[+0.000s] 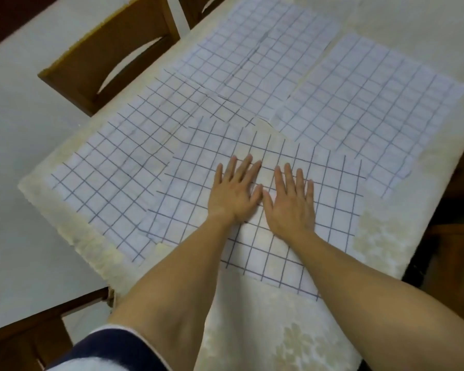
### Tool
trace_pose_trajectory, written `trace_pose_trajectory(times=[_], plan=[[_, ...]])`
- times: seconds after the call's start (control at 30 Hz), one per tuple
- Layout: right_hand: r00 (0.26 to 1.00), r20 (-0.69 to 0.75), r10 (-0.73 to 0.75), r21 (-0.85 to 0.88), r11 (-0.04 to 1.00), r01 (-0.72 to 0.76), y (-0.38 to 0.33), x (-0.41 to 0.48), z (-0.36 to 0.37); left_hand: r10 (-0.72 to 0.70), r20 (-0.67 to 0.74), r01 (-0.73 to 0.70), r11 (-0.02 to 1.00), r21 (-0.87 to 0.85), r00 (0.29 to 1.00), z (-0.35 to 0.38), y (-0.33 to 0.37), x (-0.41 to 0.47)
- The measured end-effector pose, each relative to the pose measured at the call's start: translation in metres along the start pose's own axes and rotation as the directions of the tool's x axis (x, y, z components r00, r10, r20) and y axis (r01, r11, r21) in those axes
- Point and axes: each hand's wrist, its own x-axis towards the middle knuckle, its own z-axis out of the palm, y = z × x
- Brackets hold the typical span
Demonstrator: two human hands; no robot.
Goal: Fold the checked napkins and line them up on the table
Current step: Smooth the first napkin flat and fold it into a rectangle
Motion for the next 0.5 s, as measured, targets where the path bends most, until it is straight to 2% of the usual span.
trace_pose_trajectory(times=[0.13, 0.33, 0.43, 0.5], plan=[[0.998, 0.009, 0.058, -0.005, 0.998, -0.058, 0.02, -0.003, -0.001, -0.047, 0.024, 0.046, 0.998, 0.045, 0.999, -0.006, -0.008, -0.005], [0.983, 0.069, 0.168, -0.017, 0.986, -0.167, 0.094, -0.017, -0.013, -0.09, 0.069, 0.085, 0.994, 0.064, 0.994, -0.021, -0.049, -0.014], [0.976, 0.093, 0.198, -0.002, 0.98, -0.199, 0.087, -0.024, -0.021, -0.086, 0.064, 0.082, 0.995, 0.059, 0.994, -0.021, -0.048, -0.013], [0.99, 0.031, 0.136, 0.017, 0.991, -0.136, 0.068, -0.037, -0.025, -0.054, 0.056, 0.05, 0.996, 0.068, 0.997, -0.022, -0.04, -0.016]])
